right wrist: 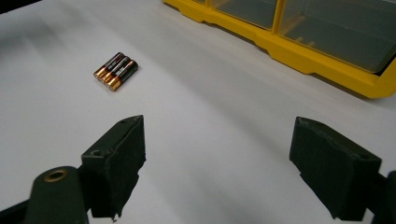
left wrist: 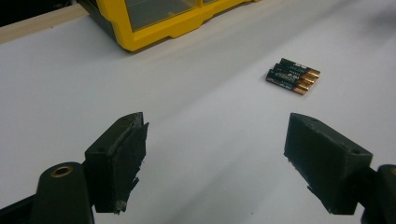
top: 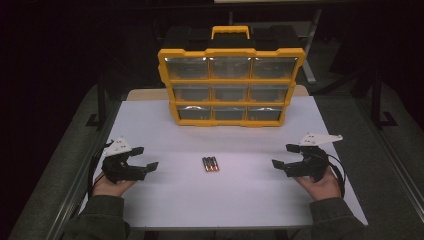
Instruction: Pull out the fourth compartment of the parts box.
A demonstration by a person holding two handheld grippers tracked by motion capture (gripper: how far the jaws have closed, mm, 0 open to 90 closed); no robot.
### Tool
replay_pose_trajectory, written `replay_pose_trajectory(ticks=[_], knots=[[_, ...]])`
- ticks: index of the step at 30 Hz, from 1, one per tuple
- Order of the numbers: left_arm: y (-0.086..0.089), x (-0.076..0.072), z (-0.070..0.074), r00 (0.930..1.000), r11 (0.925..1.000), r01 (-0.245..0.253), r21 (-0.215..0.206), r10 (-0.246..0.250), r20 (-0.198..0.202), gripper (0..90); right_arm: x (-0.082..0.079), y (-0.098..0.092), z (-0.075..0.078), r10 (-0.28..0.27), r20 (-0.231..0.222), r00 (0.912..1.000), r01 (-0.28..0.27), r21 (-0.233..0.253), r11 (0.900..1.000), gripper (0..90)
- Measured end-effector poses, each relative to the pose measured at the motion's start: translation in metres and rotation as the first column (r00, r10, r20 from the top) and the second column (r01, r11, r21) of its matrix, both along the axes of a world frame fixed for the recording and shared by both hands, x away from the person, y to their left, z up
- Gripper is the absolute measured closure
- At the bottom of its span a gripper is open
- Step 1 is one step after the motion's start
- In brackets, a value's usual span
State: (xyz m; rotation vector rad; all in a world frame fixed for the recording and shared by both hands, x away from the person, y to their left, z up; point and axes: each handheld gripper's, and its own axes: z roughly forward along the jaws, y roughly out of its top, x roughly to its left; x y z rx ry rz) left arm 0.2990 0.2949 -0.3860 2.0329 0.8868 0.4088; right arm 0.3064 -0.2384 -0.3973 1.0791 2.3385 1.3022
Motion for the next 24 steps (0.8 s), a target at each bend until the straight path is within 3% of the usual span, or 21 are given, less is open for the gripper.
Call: replay_pose_trajectory(ticks=[2, 4, 12, 24], knots=[[-0.0001, -0.0005, 0.0002, 0.9998, 0.9998, 0.010, 0.015, -0.011, 0.014, 20.2, 0.0007, -0.0007, 0.0003, 0.001, -0.004, 1.0000, -0.001, 0.002, 1.000, 17.4], [-0.0010, -0.0019, -0.0001, 1.0000, 1.0000, 0.002, 0.004, -0.002, 0.003, 20.3, 0.0011, -0.0012, 0.0000, 0.000, -0.010, 1.0000, 0.000, 0.004, 1.000, 17.3], [-0.0018, -0.0023, -0.0006, 0.9998, 0.9995, 0.019, 0.024, -0.019, 0.004, 22.3, 0.0022, 0.0006, -0.0009, 0.009, -0.008, 0.9999, -0.009, -0.003, 1.000, 16.8], [-0.0047, -0.0002, -0.0031, 0.9995, 0.9994, 0.030, 0.016, -0.030, -0.006, 22.1, 0.0017, 0.0005, -0.0012, 0.000, -0.013, 0.9999, 0.000, -0.013, 1.000, 16.9]])
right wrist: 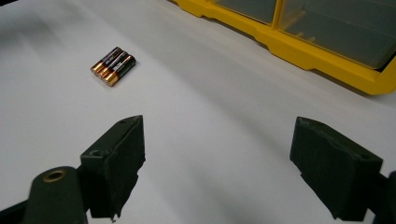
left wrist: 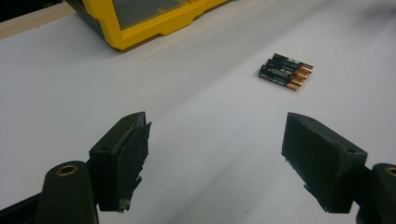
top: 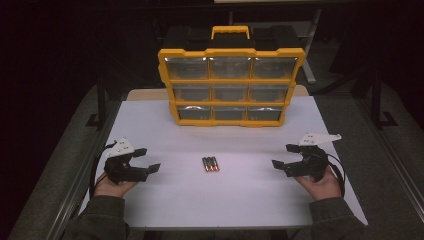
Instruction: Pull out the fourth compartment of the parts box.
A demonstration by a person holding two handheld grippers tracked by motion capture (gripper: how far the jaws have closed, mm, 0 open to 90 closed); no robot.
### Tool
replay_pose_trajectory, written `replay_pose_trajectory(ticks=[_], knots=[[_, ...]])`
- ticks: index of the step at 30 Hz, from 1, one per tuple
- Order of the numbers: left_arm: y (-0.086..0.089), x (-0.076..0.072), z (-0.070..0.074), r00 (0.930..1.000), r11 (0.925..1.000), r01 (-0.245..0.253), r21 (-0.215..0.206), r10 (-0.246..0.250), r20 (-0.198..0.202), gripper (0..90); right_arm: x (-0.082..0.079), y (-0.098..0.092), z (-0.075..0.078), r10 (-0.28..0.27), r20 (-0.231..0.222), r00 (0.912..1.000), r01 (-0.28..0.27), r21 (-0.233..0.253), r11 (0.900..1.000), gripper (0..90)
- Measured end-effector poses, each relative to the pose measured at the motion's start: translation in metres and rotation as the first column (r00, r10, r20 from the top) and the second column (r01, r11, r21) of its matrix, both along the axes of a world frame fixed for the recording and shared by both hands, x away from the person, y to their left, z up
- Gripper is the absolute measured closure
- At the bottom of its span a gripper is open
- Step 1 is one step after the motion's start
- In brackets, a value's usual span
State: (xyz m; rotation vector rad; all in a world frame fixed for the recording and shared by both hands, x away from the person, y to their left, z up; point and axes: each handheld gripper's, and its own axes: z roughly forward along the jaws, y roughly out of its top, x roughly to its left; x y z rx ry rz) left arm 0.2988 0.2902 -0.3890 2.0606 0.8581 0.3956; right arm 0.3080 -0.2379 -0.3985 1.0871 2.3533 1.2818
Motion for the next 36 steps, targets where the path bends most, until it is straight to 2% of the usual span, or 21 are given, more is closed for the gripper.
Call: replay_pose_trajectory(ticks=[16, 19, 22, 25, 27, 32, 36], knots=[[0.000, 0.002, 0.001, 0.9998, 0.9998, 0.014, -0.015, -0.014, -0.014, 23.0, 0.001, 0.001, 0.000, -0.012, 0.006, 0.9999, 0.012, -0.007, 1.000, 16.9], [-0.001, 0.004, 0.000, 0.9991, 0.9996, 0.017, -0.021, -0.018, -0.038, 23.2, 0.000, 0.001, -0.001, -0.012, -0.002, 0.9999, 0.012, -0.011, 1.000, 16.9], [-0.003, 0.005, 0.001, 0.9984, 0.9991, 0.031, -0.030, -0.032, -0.046, 23.4, -0.001, 0.000, -0.001, -0.014, 0.003, 0.9999, 0.014, -0.015, 1.000, 16.9], [-0.005, 0.006, 0.004, 0.9974, 0.9978, 0.048, -0.046, -0.050, -0.052, 24.5, -0.002, 0.000, -0.001, -0.016, -0.002, 0.9999, 0.016, -0.018, 1.000, 16.9], [-0.007, 0.007, 0.007, 0.9969, 0.9960, 0.047, -0.077, -0.051, -0.059, 24.9, -0.003, 0.000, -0.001, -0.017, -0.003, 0.9998, 0.017, -0.024, 1.000, 16.9], [-0.017, 0.011, 0.017, 0.9955, 0.9925, 0.077, -0.095, -0.082, -0.048, 24.2, -0.004, 0.000, 0.000, -0.019, 0.012, 0.9997, 0.019, -0.025, 0.999, 16.9], [-0.019, 0.016, 0.019, 0.9934, 0.9918, 0.083, -0.097, -0.090, -0.070, 25.5, -0.006, 0.000, 0.002, -0.020, 0.020, 0.9996, 0.021, -0.030, 0.999, 16.8]])
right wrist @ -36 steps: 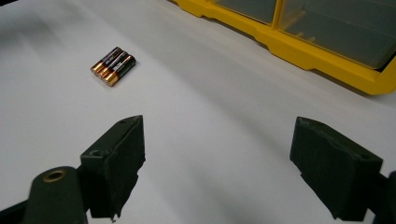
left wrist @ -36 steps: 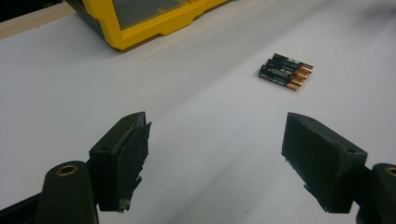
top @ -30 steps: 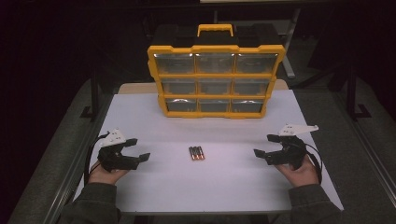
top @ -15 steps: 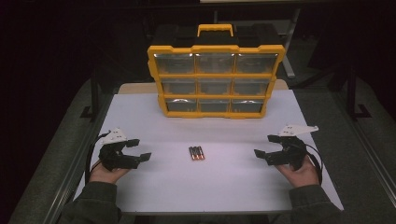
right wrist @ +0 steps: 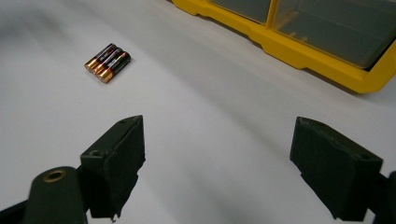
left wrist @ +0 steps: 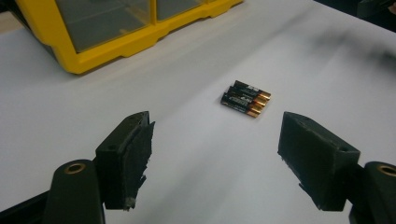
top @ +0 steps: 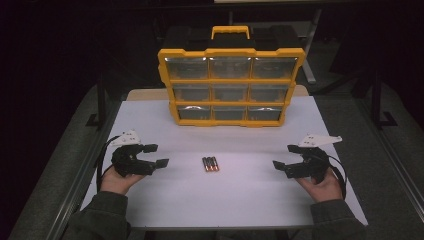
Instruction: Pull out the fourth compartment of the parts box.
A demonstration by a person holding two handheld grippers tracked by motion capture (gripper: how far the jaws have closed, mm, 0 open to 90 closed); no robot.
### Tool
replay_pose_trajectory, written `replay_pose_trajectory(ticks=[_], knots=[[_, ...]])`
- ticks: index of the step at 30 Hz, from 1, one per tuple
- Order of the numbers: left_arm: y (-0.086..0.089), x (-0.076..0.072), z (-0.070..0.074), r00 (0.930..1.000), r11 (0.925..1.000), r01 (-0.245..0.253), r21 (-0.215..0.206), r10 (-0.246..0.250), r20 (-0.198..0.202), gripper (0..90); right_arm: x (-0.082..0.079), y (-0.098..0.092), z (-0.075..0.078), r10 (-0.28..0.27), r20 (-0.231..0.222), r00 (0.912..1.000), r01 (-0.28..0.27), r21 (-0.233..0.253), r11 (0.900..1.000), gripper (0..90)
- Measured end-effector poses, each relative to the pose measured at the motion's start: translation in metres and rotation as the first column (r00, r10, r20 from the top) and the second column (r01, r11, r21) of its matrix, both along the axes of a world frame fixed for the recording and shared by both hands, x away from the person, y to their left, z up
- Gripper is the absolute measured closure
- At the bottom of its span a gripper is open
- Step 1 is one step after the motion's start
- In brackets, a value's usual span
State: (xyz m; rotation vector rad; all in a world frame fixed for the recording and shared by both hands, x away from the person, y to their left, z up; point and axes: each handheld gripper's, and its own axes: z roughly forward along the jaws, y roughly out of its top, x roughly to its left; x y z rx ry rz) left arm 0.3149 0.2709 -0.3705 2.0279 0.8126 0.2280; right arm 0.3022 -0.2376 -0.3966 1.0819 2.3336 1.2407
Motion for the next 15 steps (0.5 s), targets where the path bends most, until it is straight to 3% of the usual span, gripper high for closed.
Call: replay_pose_trajectory(ticks=[6, 11, 15], knots=[[-0.001, 0.006, 0.011, 0.9998, 0.9985, -0.016, -0.052, 0.016, -0.009, 29.3, -0.001, -0.001, 0.003, -0.004, 0.014, 0.9999, 0.004, 0.008, 1.000, 16.5], [-0.007, 0.018, 0.018, 0.9964, 0.9981, -0.017, -0.059, 0.012, -0.084, 32.5, -0.001, -0.004, 0.003, -0.004, 0.008, 1.0000, 0.004, 0.009, 1.000, 16.7], [-0.011, 0.024, 0.022, 0.9955, 0.9960, -0.030, -0.084, 0.022, -0.093, 33.5, 0.000, -0.004, 0.004, 0.006, 0.007, 1.0000, -0.006, 0.009, 1.000, 16.9]])
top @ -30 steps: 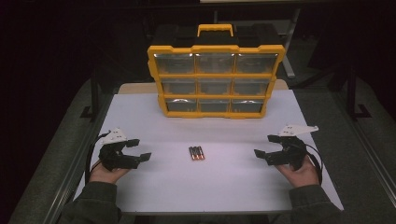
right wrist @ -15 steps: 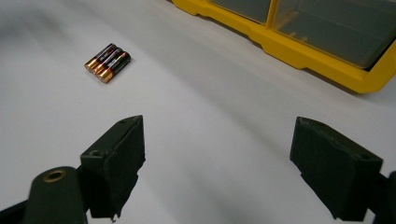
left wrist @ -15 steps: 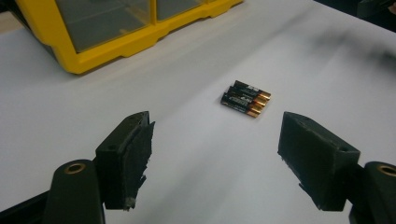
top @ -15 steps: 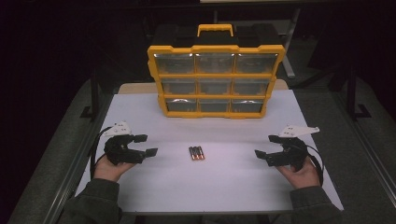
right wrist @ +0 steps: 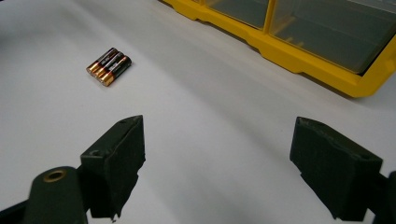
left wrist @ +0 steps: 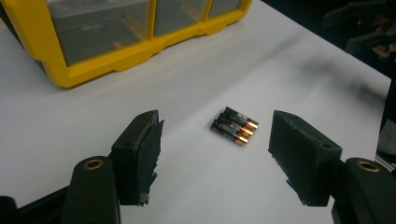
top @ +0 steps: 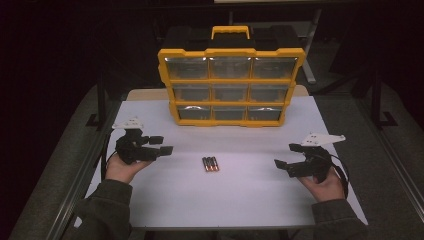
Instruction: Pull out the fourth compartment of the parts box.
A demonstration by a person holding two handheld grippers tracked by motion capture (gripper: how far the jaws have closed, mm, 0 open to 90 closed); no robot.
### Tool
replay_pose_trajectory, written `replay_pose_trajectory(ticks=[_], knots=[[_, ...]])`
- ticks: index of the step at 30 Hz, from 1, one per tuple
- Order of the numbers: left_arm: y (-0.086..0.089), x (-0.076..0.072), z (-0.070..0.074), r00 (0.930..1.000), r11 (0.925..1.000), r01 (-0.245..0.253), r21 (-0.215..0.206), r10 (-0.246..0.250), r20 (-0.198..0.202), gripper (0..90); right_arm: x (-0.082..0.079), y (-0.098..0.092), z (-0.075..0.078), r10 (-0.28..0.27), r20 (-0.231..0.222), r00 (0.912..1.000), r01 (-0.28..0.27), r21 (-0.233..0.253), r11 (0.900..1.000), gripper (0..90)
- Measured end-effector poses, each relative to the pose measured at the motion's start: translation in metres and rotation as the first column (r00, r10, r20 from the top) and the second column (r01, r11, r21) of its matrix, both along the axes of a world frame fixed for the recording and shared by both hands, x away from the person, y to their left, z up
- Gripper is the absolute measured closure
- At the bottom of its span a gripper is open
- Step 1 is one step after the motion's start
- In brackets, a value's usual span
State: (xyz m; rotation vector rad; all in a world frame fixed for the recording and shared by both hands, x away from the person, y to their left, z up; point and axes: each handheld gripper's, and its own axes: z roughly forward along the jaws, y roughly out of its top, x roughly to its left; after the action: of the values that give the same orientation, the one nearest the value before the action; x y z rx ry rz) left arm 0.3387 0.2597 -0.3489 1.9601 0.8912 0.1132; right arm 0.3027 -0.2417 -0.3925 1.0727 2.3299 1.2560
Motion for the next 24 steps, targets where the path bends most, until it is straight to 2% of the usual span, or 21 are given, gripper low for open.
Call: replay_pose_trajectory(ticks=[2, 3, 4, 7, 8, 12, 16, 20, 22, 24], knots=[[0.000, 0.003, 0.003, 1.0000, 0.9999, -0.002, -0.014, 0.002, 0.001, 33.6, 0.001, 0.001, 0.000, 0.002, -0.001, 1.0000, -0.002, 0.002, 1.000, 16.9], [-0.001, 0.005, 0.005, 1.0000, 0.9992, -0.007, -0.038, 0.007, -0.002, 34.0, 0.001, 0.002, 0.000, 0.004, 0.002, 1.0000, -0.004, 0.000, 1.000, 16.9], [-0.001, 0.007, 0.007, 1.0000, 0.9992, -0.004, -0.039, 0.004, -0.001, 34.1, 0.001, 0.003, 0.000, 0.005, 0.003, 1.0000, -0.005, -0.003, 1.000, 16.9], [-0.004, 0.011, 0.014, 0.9996, 0.9938, -0.027, -0.108, 0.027, -0.005, 33.8, 0.002, 0.004, 0.000, 0.012, 0.004, 0.9999, -0.012, -0.012, 1.000, 16.9], [-0.004, 0.014, 0.016, 0.9998, 0.9959, -0.018, -0.089, 0.019, 0.003, 33.9, 0.002, 0.005, 0.000, 0.012, 0.005, 0.9999, -0.012, -0.012, 1.000, 16.9], [-0.009, 0.021, 0.024, 0.9998, 0.9960, -0.018, -0.087, 0.018, 0.006, 33.9, 0.002, 0.006, 0.001, 0.016, 0.011, 0.9998, -0.016, -0.010, 1.000, 16.9], [-0.012, 0.025, 0.034, 0.9996, 0.9943, -0.019, -0.104, 0.021, 0.019, 34.3, 0.004, 0.007, 0.001, 0.020, 0.014, 0.9997, -0.020, -0.013, 1.000, 16.9], [-0.018, 0.030, 0.043, 1.0000, 0.9964, -0.006, -0.085, 0.006, 0.000, 39.2, 0.004, 0.007, 0.001, 0.020, 0.010, 0.9998, -0.019, -0.017, 1.000, 16.9], [-0.022, 0.032, 0.049, 0.9999, 0.9974, 0.008, -0.071, -0.007, 0.012, 39.3, 0.004, 0.007, 0.001, 0.022, 0.015, 0.9996, -0.022, -0.015, 1.000, 16.9], [-0.026, 0.035, 0.055, 0.9998, 0.9964, 0.012, -0.084, -0.010, 0.018, 39.3, 0.003, 0.006, 0.002, 0.021, 0.017, 0.9996, -0.020, -0.013, 1.000, 16.9]])
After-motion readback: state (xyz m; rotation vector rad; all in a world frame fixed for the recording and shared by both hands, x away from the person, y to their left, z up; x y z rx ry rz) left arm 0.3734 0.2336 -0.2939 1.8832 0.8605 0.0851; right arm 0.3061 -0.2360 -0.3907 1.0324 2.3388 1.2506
